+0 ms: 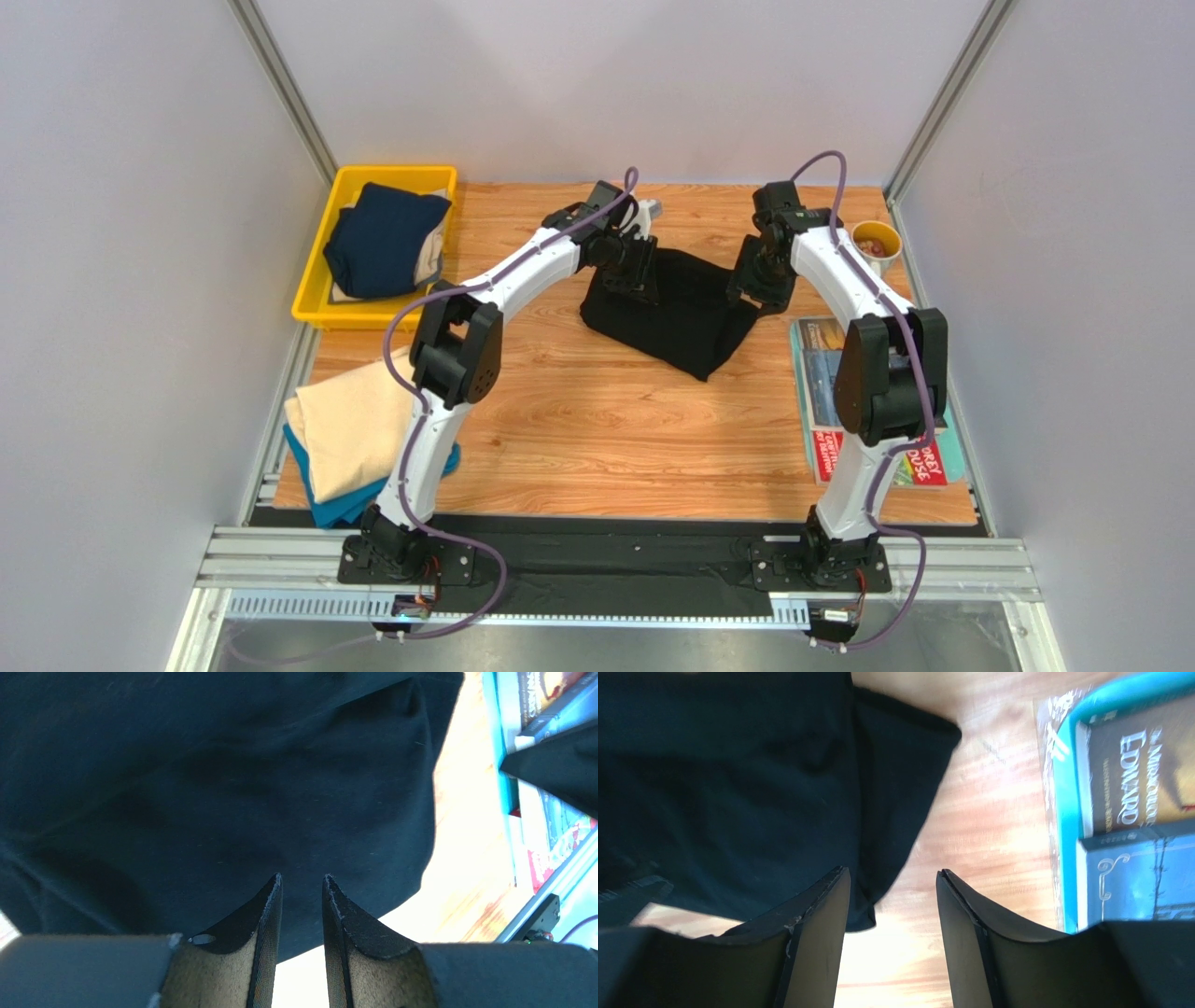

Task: Fold and stack the t-shirts
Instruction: Fold the tshirt

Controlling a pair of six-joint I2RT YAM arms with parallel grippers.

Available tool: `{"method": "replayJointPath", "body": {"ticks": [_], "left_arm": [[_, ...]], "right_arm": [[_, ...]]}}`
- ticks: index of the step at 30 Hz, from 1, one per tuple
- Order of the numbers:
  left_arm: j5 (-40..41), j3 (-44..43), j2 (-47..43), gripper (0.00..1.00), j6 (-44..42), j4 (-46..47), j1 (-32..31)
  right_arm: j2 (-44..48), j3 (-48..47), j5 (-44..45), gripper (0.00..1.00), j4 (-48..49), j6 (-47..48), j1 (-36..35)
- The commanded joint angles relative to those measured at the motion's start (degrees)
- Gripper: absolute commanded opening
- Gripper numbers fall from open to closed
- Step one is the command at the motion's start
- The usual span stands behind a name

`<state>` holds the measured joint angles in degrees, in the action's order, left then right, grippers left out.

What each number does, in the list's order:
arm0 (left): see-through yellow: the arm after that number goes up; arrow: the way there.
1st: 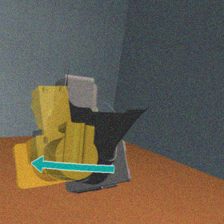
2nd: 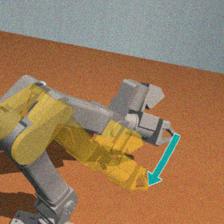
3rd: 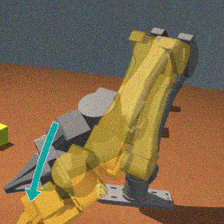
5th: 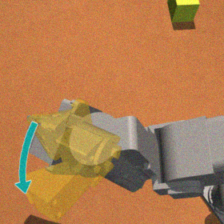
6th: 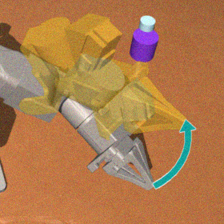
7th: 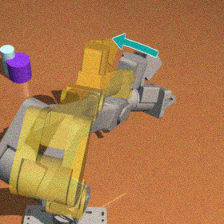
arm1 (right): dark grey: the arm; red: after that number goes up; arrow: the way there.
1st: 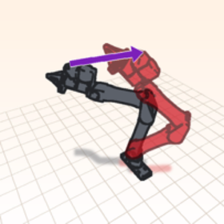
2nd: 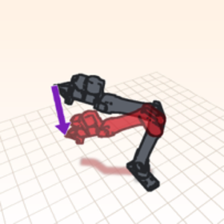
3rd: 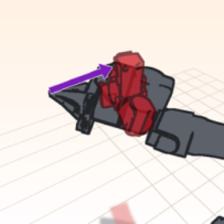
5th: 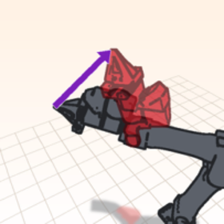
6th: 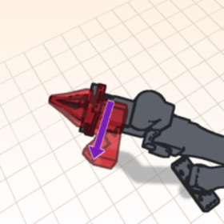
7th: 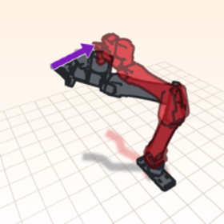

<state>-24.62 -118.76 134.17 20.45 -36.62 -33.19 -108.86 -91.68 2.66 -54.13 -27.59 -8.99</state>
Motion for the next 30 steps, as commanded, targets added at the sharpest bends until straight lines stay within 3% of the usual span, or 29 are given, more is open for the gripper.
{"method": "replayJointPath", "body": {"ticks": [1,5,21,22,24,27,28,30], "left_arm": [[0.01,0.54,-1.19,0.34,-0.76,1.03,0.67],[1.77,2.65,-2.15,0.33,-1.37,0.85,0.76],[3.26,6.52,-4.18,0.32,-2.78,-0.03,2.51],[3.09,6.78,-4.18,0.32,-2.78,-0.03,2.60],[2.65,7.05,-4.09,0.32,-2.69,-0.12,3.04],[2.56,7.31,-4.26,0.31,-2.78,-0.29,3.39],[2.91,7.31,-4.44,0.30,-2.87,-0.29,3.39],[3.09,7.75,-4.88,0.30,-2.87,-0.29,3.57]], "right_arm": [[4.53,5.27,-3.95,0.54,3.84,0.52,-0.32],[3.48,7.83,-9.33,0.55,7.19,-1.14,-0.50],[-7.51,5.72,-16.19,0.55,12.73,-3.52,-2.61],[-7.68,5.81,-16.97,0.53,13.43,-3.52,-2.69],[-7.86,5.98,-17.33,0.38,13.79,-3.61,-2.78],[-6.20,6.77,-17.42,0.07,13.96,-3.78,-3.05],[-5.49,7.21,-17.33,0.01,13.79,-3.87,-3.22],[-2.61,8.18,-17.16,0.00,13.26,-3.87,-3.66]]}}
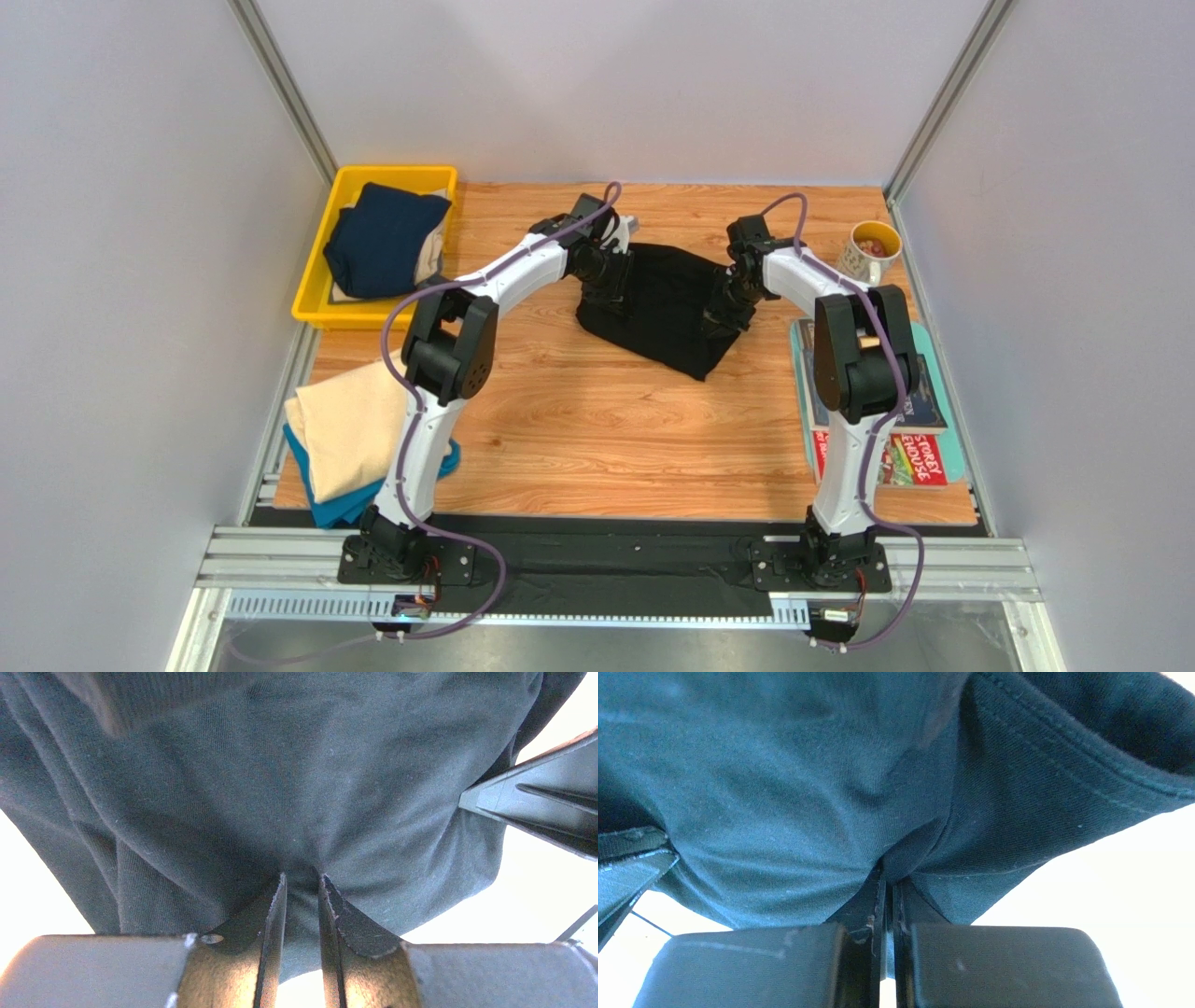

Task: Fold and stack the t-shirts
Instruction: Fold the tshirt

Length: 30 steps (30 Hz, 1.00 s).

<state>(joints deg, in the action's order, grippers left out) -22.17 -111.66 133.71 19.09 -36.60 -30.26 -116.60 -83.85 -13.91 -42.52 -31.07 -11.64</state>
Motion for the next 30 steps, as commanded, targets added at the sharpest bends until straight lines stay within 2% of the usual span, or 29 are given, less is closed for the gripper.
{"method": "replayJointPath", "body": {"ticks": [1,14,20,22,25,30], "left_arm": [[0.90,0.74,-4.42,0.30,-1.51,-0.31,0.73],[2.05,0.83,-5.48,0.29,-0.90,-0.49,3.45],[1.96,1.53,-5.92,0.29,-0.81,-0.49,4.33],[2.05,1.79,-6.09,0.29,-0.81,-0.49,4.42],[1.96,2.14,-6.35,0.29,-0.90,-0.40,4.42],[2.57,3.72,-7.76,0.29,-1.42,-0.40,4.77]], "right_arm": [[6.19,0.71,-0.42,0.00,1.39,-0.83,-1.28],[19.03,6.68,-0.94,0.00,-3.27,-6.19,-5.23],[20.27,9.14,0.37,0.00,-4.41,-6.64,-7.51],[19.92,9.32,0.29,0.05,-4.94,-6.46,-8.05],[18.42,10.20,0.81,0.23,-6.08,-6.20,-9.36],[18.33,13.27,3.44,0.31,-7.40,-5.76,-10.60]]}}
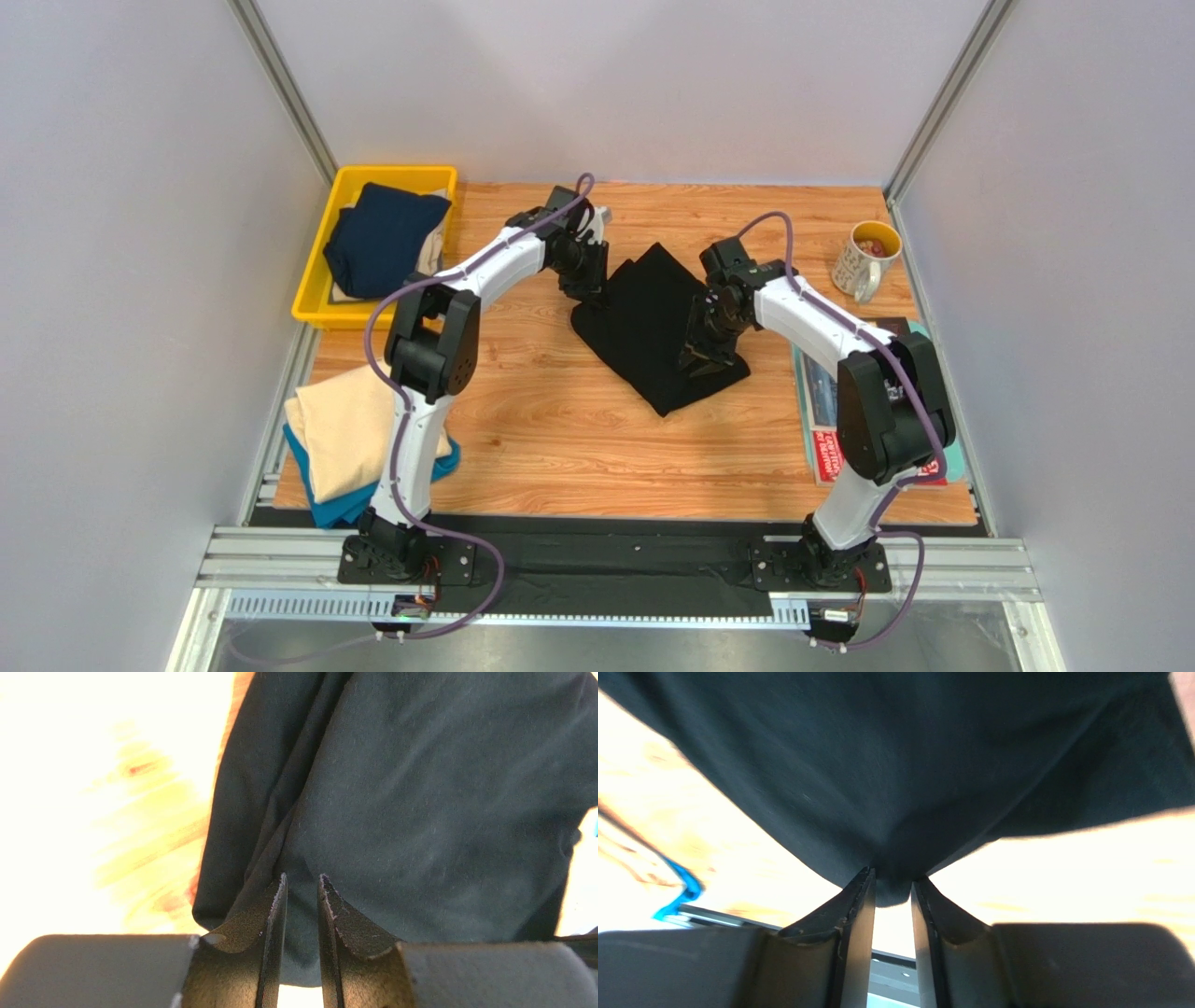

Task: Fold and stack the t-shirts
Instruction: Fold the tshirt

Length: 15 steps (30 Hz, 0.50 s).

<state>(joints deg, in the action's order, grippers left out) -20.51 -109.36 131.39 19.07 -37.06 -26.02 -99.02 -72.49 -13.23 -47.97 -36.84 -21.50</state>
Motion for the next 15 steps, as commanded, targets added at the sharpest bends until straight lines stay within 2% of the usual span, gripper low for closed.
{"method": "replayJointPath", "body": {"ticks": [1,3,10,13,15], "left_arm": [[1.17,1.78,-5.71,0.29,-1.49,0.23,0.79],[1.70,2.66,-6.24,0.29,-1.58,0.49,1.15],[1.62,1.35,-5.19,0.29,-2.02,-0.12,3.87],[1.35,-0.15,-4.39,0.29,-2.11,-0.73,4.40],[1.18,-0.50,-4.22,0.29,-2.11,-0.91,4.49]], "right_arm": [[1.11,2.87,3.30,0.35,-2.04,0.27,-0.74],[2.25,3.32,4.88,0.39,-2.39,0.54,-0.74],[5.67,1.65,7.25,0.43,-4.68,0.80,-0.74],[6.04,0.42,10.42,0.60,-4.77,1.15,-0.39],[4.46,-1.25,10.34,0.60,-4.94,2.38,0.05]]}}
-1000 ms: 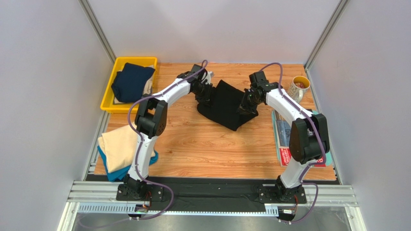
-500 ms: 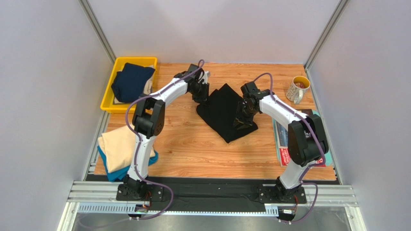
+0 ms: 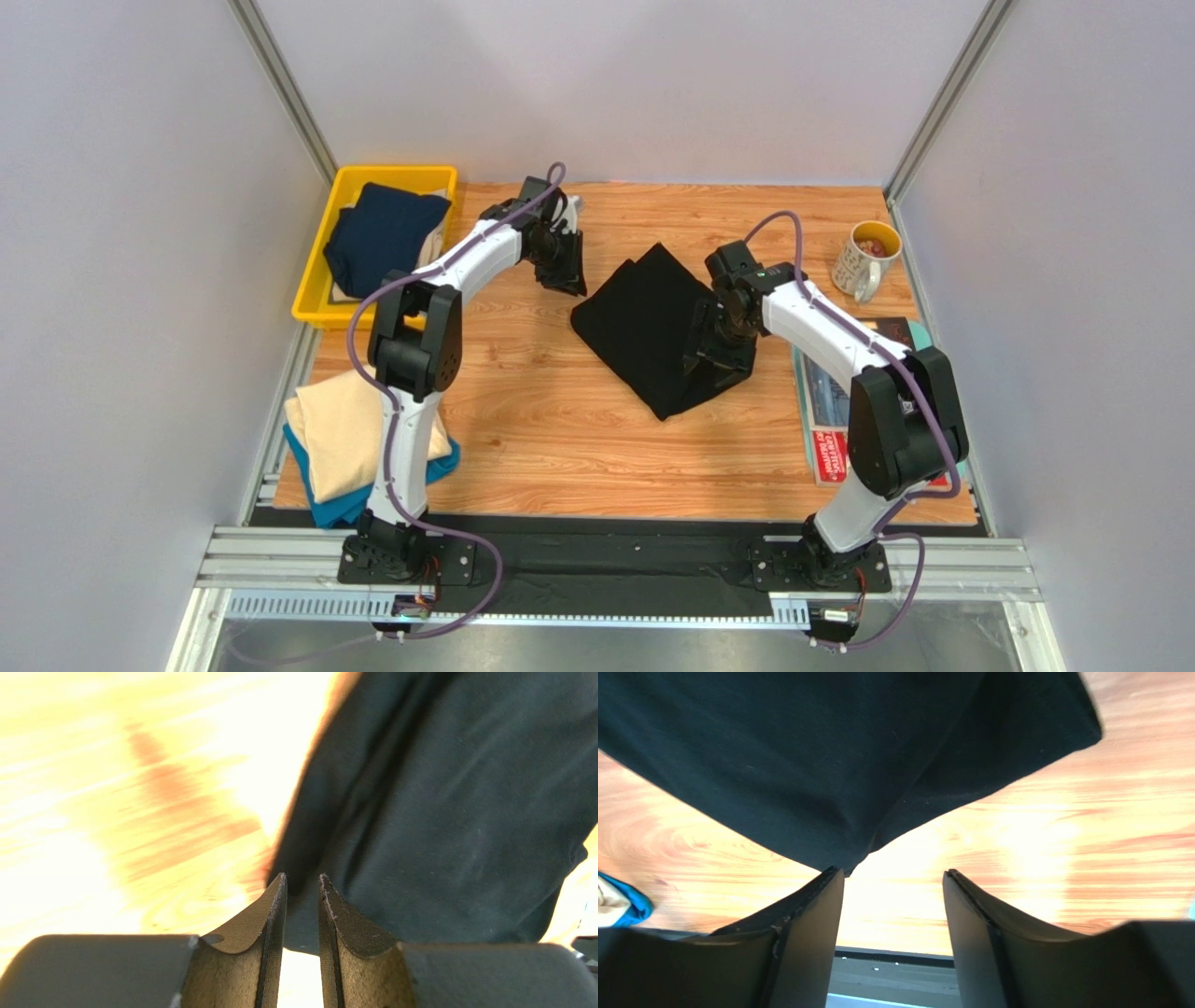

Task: Fold and stack the t-shirts
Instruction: Fold the tshirt

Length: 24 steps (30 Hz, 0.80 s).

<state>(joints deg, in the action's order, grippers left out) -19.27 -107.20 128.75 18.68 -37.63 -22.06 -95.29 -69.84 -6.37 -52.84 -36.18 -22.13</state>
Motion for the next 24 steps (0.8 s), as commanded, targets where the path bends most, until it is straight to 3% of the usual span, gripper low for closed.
{"method": "replayJointPath", "body": {"ticks": [1,10,19,24], "left_arm": [[-0.07,-2.67,-1.40,0.29,-1.54,-0.34,0.53],[0.20,-1.08,-1.75,0.29,-2.15,-0.17,0.53],[-0.51,-2.22,-0.08,0.29,-2.07,-0.17,1.23],[-1.56,-2.14,0.71,0.29,-1.89,-0.17,1.23]], "right_arm": [[-1.20,-4.51,3.38,0.60,-0.07,1.90,1.12],[-9.91,-10.74,1.80,0.59,2.21,2.17,1.48],[-12.99,-11.98,-1.45,0.59,3.71,1.20,1.47],[-14.58,-11.98,-3.55,0.51,5.29,1.03,1.39]]}}
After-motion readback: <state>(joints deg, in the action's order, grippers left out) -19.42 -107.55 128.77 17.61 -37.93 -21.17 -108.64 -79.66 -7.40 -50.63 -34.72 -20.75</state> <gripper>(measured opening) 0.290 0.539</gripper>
